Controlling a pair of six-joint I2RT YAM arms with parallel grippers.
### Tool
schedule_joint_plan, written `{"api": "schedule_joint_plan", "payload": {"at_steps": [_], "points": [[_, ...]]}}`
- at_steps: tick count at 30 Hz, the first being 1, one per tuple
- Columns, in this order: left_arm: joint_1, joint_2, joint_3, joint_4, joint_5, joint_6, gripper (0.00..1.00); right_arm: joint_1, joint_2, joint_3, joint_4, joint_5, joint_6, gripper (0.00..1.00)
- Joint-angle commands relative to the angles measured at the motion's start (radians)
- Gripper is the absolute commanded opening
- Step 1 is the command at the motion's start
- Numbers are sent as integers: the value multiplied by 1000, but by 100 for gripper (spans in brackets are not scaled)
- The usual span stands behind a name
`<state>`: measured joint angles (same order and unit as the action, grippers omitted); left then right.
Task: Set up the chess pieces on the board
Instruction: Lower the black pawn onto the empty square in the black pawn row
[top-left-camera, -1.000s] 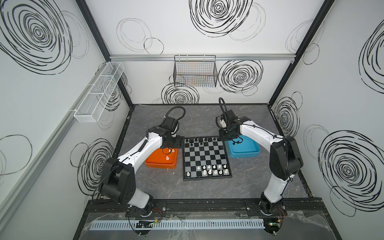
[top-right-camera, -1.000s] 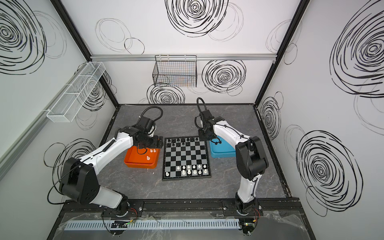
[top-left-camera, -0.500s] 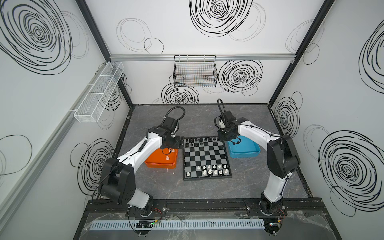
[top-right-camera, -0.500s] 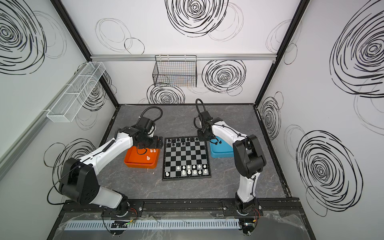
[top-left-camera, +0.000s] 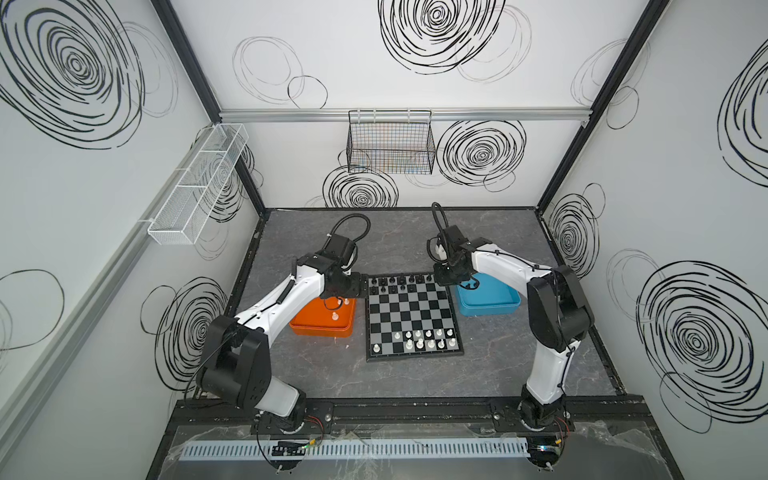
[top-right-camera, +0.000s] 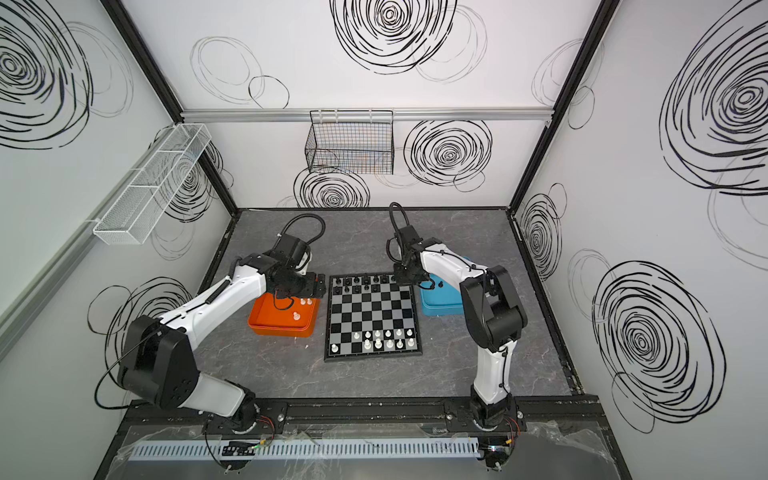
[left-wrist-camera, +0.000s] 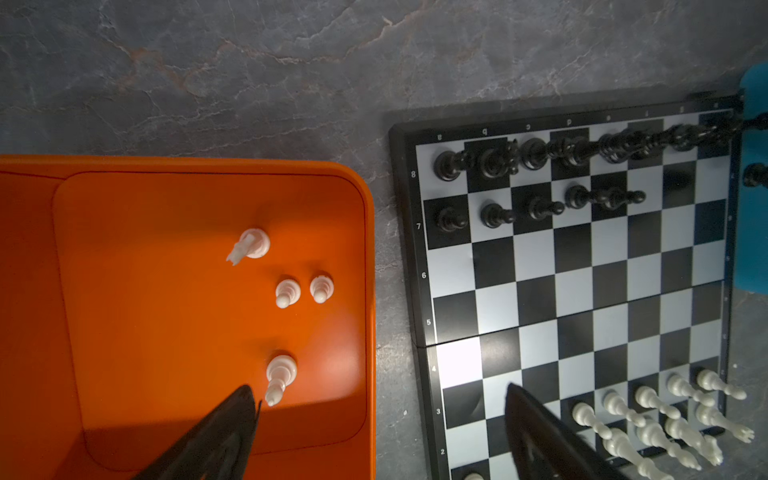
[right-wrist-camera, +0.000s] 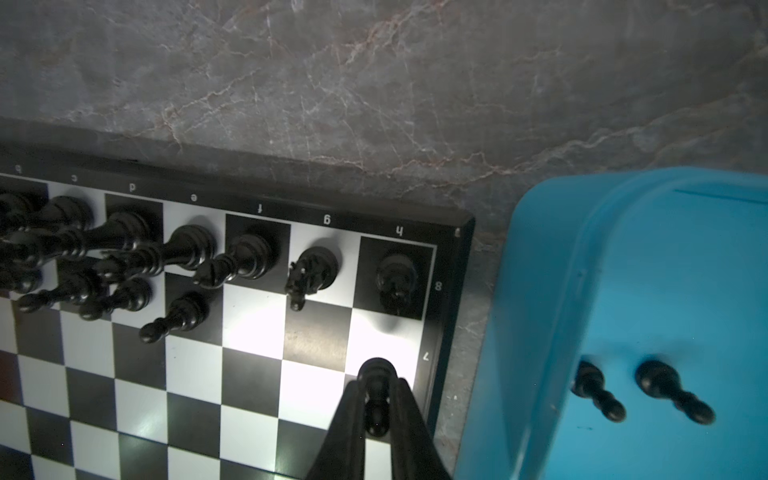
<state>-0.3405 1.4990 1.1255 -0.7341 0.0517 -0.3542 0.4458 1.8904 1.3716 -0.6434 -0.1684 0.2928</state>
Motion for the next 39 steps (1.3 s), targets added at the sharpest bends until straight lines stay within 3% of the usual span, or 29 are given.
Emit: {"api": "schedule_joint_plan", "payload": {"at_steps": [1, 39], "points": [[12, -13, -9, 9, 4, 16, 96, 8, 24, -7, 8, 15, 10, 16], [24, 0, -10, 16, 11, 22, 96, 12, 49, -11, 18, 16, 9, 19]]}}
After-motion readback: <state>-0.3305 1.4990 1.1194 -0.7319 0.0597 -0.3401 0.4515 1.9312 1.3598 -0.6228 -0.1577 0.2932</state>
